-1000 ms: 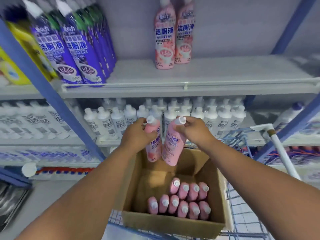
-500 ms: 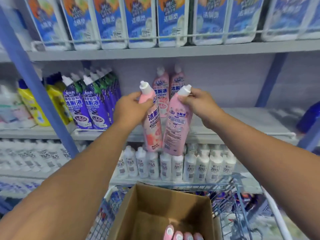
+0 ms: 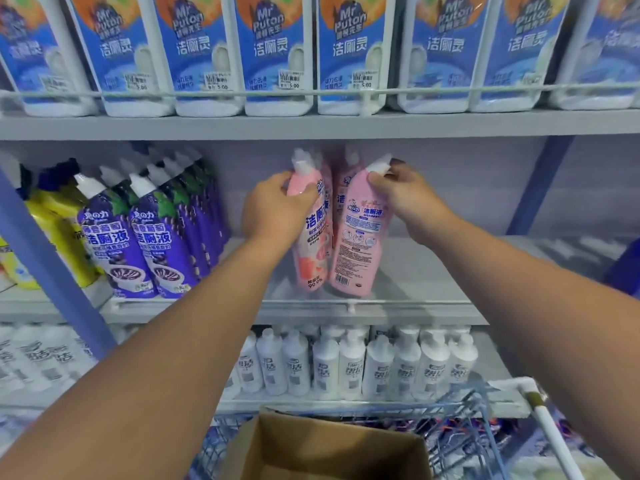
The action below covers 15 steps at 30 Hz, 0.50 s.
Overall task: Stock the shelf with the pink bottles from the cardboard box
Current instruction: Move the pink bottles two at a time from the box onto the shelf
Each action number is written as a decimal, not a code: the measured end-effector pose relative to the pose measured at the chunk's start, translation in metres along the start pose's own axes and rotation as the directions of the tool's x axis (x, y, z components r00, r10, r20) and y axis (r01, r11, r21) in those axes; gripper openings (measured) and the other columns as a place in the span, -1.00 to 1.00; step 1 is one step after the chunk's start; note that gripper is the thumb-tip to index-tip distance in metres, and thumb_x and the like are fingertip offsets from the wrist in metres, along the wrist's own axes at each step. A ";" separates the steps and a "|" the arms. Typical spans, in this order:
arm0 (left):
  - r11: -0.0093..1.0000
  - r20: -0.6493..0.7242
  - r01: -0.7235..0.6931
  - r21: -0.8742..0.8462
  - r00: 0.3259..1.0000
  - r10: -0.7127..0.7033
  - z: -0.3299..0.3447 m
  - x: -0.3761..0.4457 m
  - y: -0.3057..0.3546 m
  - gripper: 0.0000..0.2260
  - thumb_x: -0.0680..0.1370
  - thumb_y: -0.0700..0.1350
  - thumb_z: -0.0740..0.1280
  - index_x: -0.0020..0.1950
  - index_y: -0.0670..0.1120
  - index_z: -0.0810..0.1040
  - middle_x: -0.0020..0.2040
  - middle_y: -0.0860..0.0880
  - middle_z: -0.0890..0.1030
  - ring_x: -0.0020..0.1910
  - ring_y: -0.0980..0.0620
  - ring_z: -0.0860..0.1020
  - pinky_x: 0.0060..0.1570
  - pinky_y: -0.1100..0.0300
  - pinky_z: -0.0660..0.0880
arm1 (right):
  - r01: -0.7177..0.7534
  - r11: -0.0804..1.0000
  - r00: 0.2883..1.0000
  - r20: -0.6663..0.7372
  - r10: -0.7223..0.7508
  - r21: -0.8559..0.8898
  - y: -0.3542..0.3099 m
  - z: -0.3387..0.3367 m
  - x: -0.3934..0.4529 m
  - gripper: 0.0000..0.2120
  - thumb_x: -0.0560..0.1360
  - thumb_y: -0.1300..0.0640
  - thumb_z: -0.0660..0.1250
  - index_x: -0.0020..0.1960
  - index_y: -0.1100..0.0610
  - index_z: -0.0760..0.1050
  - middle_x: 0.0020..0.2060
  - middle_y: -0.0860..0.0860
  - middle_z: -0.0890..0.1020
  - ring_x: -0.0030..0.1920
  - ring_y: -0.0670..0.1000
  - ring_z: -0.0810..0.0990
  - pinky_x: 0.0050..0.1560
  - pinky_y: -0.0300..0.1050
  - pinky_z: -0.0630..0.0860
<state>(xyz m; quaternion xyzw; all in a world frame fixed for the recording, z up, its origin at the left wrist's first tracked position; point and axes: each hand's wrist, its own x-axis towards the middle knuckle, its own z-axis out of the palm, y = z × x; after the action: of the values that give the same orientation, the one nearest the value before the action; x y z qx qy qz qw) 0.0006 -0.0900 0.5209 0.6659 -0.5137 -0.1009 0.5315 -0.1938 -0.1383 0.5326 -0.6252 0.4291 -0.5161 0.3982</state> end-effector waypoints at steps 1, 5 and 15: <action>1.000 0.012 -0.004 0.000 1.000 0.004 0.004 0.003 -0.003 -0.81 0.41 0.15 0.41 -0.07 0.11 0.65 -0.19 0.13 0.69 -0.16 0.06 0.66 -0.08 0.06 0.61 | 0.003 1.000 1.000 -0.009 -0.003 -0.013 0.003 0.001 0.004 -0.91 0.60 0.20 0.30 0.09 0.12 0.52 -0.08 0.06 0.67 -0.13 0.01 0.65 -0.10 -0.10 0.59; 1.000 0.043 -0.002 -0.011 0.999 0.002 0.019 0.015 -0.017 -0.77 0.38 0.16 0.40 -0.07 0.08 0.66 -0.22 0.11 0.70 -0.22 0.05 0.66 -0.14 0.04 0.62 | -0.040 0.997 0.998 -0.041 0.038 -0.068 0.023 0.005 0.014 -0.90 0.60 0.18 0.30 0.11 0.11 0.52 -0.08 0.03 0.68 -0.11 0.00 0.67 -0.06 -0.04 0.62; 0.997 0.024 0.006 -0.079 1.000 -0.004 0.048 0.021 -0.045 -0.72 0.45 0.14 0.45 0.12 0.10 0.65 -0.22 0.16 0.63 -0.15 0.06 0.64 -0.22 0.26 0.47 | -0.039 0.992 0.998 -0.049 0.033 -0.121 0.048 0.013 0.017 -0.68 0.55 -0.01 0.36 0.28 0.01 0.51 0.11 -0.01 0.66 0.11 0.00 0.66 0.15 -0.01 0.60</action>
<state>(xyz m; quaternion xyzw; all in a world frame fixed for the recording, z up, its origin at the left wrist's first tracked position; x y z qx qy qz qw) 0.0035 -0.1396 0.4734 0.6444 -0.5139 -0.1302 0.5511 -0.1853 -0.1692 0.4906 -0.6283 0.4802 -0.4961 0.3584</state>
